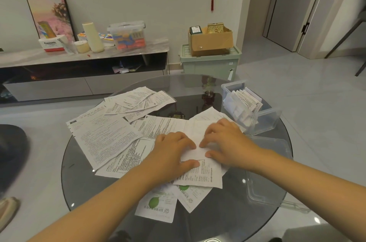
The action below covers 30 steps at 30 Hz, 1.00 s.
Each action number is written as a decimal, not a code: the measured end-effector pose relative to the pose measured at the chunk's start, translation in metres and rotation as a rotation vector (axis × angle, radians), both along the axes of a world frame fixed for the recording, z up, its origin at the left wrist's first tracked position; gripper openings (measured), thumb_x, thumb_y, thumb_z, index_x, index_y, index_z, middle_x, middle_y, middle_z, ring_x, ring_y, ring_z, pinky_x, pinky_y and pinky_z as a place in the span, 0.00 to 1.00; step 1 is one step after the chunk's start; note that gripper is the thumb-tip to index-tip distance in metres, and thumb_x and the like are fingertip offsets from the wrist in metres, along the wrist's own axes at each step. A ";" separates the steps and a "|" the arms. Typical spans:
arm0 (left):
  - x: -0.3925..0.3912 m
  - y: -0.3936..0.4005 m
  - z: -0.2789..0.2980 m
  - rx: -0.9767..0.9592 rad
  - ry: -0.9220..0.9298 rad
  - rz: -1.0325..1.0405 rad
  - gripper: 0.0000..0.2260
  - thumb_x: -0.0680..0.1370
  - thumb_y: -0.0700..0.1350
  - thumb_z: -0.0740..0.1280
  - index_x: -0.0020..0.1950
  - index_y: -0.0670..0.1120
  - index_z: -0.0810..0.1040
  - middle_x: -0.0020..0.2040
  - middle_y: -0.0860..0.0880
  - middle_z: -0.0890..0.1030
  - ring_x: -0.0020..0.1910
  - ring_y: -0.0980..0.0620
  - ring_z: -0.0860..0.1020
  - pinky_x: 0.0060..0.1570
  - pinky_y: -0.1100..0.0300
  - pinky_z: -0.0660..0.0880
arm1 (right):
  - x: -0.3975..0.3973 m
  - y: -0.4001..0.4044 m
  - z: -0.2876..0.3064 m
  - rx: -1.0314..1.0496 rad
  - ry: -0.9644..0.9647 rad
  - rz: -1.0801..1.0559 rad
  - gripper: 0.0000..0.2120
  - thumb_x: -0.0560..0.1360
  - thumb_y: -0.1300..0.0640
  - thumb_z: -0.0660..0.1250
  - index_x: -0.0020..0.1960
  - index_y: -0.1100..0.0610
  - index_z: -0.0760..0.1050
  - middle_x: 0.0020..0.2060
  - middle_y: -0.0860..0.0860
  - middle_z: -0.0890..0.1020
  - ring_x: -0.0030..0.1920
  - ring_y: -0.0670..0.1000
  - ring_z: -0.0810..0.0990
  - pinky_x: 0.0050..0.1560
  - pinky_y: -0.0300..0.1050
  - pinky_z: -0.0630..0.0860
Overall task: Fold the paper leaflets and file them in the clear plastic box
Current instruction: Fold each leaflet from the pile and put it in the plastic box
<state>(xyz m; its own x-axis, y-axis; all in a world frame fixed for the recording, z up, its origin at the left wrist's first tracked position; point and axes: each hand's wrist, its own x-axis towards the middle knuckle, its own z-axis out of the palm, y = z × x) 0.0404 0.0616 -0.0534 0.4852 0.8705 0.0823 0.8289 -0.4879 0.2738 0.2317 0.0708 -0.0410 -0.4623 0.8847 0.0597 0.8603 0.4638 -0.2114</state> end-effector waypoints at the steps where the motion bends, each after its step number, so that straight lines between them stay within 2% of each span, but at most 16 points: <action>1: 0.000 0.000 0.001 -0.007 0.011 -0.009 0.19 0.76 0.60 0.63 0.65 0.57 0.71 0.65 0.59 0.68 0.66 0.58 0.63 0.65 0.61 0.50 | 0.000 -0.002 0.000 -0.033 -0.015 0.020 0.17 0.76 0.45 0.63 0.64 0.44 0.72 0.63 0.43 0.70 0.62 0.47 0.62 0.63 0.43 0.59; 3: 0.000 0.001 0.003 0.027 0.060 -0.026 0.19 0.77 0.59 0.62 0.66 0.56 0.71 0.66 0.58 0.70 0.66 0.57 0.65 0.68 0.58 0.53 | 0.000 -0.003 0.001 -0.064 -0.039 0.029 0.19 0.76 0.43 0.62 0.65 0.45 0.72 0.63 0.43 0.72 0.62 0.47 0.64 0.62 0.44 0.61; 6: 0.002 0.000 0.006 0.069 0.093 -0.043 0.17 0.78 0.58 0.60 0.64 0.53 0.74 0.62 0.57 0.75 0.62 0.56 0.71 0.66 0.58 0.58 | 0.001 -0.004 0.003 -0.039 -0.068 0.033 0.21 0.75 0.41 0.62 0.65 0.46 0.72 0.61 0.43 0.74 0.60 0.47 0.66 0.61 0.44 0.62; 9: 0.004 -0.002 0.010 0.087 -0.013 -0.015 0.13 0.80 0.52 0.58 0.56 0.50 0.80 0.51 0.54 0.81 0.49 0.55 0.76 0.57 0.58 0.69 | 0.000 -0.007 0.003 -0.016 -0.041 0.022 0.17 0.77 0.45 0.60 0.62 0.48 0.74 0.57 0.44 0.77 0.57 0.48 0.67 0.58 0.44 0.63; 12: 0.006 -0.004 0.013 0.082 -0.100 0.054 0.11 0.80 0.50 0.58 0.51 0.48 0.79 0.44 0.52 0.81 0.42 0.53 0.77 0.46 0.57 0.72 | -0.002 -0.007 0.002 0.004 0.036 -0.052 0.12 0.78 0.50 0.58 0.53 0.52 0.77 0.49 0.49 0.78 0.52 0.49 0.70 0.53 0.46 0.67; 14: 0.006 -0.004 0.011 0.032 -0.173 0.100 0.08 0.80 0.50 0.58 0.52 0.50 0.76 0.45 0.53 0.80 0.43 0.54 0.77 0.46 0.56 0.74 | -0.002 -0.006 0.002 -0.027 0.108 -0.115 0.09 0.77 0.51 0.60 0.51 0.53 0.76 0.47 0.51 0.77 0.50 0.51 0.72 0.49 0.45 0.69; 16: 0.006 -0.003 0.007 -0.010 -0.178 0.127 0.07 0.80 0.50 0.60 0.57 0.53 0.72 0.50 0.54 0.78 0.46 0.56 0.74 0.47 0.57 0.74 | -0.002 -0.005 -0.001 -0.082 0.164 -0.164 0.07 0.76 0.51 0.62 0.53 0.50 0.73 0.46 0.49 0.75 0.49 0.50 0.72 0.48 0.45 0.70; 19: 0.007 0.000 -0.001 -0.050 -0.162 0.137 0.15 0.79 0.48 0.62 0.65 0.53 0.67 0.59 0.54 0.71 0.56 0.57 0.70 0.54 0.61 0.70 | -0.003 -0.002 -0.006 -0.135 0.199 -0.196 0.15 0.75 0.50 0.66 0.61 0.46 0.69 0.44 0.43 0.71 0.50 0.47 0.68 0.51 0.45 0.70; 21: 0.006 0.002 -0.003 -0.070 -0.177 0.168 0.17 0.78 0.48 0.64 0.66 0.53 0.67 0.63 0.53 0.67 0.61 0.55 0.69 0.59 0.59 0.70 | -0.004 0.001 -0.007 -0.126 0.161 -0.186 0.20 0.75 0.49 0.66 0.66 0.45 0.68 0.51 0.44 0.70 0.57 0.48 0.66 0.58 0.45 0.67; 23: 0.006 0.004 -0.003 -0.089 -0.210 0.211 0.17 0.77 0.48 0.66 0.65 0.53 0.69 0.63 0.53 0.66 0.62 0.55 0.67 0.62 0.57 0.69 | -0.005 0.003 -0.006 -0.120 0.086 -0.170 0.21 0.76 0.48 0.64 0.68 0.45 0.67 0.60 0.46 0.69 0.62 0.49 0.64 0.63 0.45 0.64; 26: 0.006 0.007 -0.003 -0.100 -0.193 0.231 0.15 0.77 0.49 0.67 0.63 0.53 0.71 0.60 0.53 0.68 0.62 0.54 0.67 0.63 0.56 0.68 | -0.006 0.005 -0.004 -0.143 0.039 -0.158 0.19 0.77 0.48 0.63 0.66 0.47 0.69 0.63 0.46 0.69 0.64 0.50 0.64 0.65 0.46 0.63; 30: 0.008 0.008 -0.005 -0.103 -0.149 0.225 0.16 0.76 0.53 0.67 0.63 0.52 0.73 0.59 0.54 0.71 0.60 0.54 0.67 0.63 0.56 0.67 | -0.008 0.004 0.000 -0.177 0.071 -0.173 0.11 0.75 0.51 0.65 0.56 0.49 0.69 0.57 0.47 0.71 0.58 0.49 0.65 0.61 0.45 0.65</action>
<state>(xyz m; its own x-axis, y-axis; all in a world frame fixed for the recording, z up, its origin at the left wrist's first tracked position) 0.0485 0.0697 -0.0583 0.2678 0.9625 0.0438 0.8601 -0.2593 0.4393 0.2233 0.0750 -0.0408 -0.3038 0.9497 -0.0762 0.9037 0.2619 -0.3387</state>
